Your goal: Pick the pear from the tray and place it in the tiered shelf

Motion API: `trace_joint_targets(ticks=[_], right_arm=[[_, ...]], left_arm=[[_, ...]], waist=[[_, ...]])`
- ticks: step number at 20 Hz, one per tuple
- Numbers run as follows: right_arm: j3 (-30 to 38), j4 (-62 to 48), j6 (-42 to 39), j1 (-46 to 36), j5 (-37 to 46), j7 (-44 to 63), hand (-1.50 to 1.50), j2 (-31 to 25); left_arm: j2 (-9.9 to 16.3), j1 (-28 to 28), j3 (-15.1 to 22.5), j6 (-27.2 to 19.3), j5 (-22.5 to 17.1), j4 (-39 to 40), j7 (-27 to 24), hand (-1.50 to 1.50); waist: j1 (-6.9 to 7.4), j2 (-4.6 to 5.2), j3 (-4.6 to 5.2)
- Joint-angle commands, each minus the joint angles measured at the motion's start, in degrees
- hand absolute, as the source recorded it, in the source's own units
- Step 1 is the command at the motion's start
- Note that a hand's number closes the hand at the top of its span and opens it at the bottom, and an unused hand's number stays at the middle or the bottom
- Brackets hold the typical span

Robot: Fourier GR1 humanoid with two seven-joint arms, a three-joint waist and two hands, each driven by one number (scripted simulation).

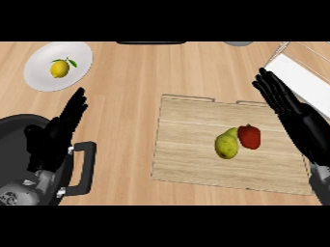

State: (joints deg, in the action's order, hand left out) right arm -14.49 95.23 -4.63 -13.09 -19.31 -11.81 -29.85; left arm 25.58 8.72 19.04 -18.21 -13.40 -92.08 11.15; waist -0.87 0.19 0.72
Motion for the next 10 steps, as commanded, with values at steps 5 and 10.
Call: trace_joint_targets(ticks=[5,10], right_arm=[[16.0,-12.7,17.5,0.9,-4.5,12.3,1.50,1.1],[23.7,-20.4,29.8,4.4,-11.6,20.1,-1.50,9.1]], left_arm=[[0.5,3.4,-6.6,-0.2,-2.3,1.4,-1.5,0.00],[-0.8,3.2,-7.8,0.4,-5.1,1.8,-0.7,0.00]], waist=[[-0.02,0.30,-0.61],[-0.60,0.25,-0.78]])
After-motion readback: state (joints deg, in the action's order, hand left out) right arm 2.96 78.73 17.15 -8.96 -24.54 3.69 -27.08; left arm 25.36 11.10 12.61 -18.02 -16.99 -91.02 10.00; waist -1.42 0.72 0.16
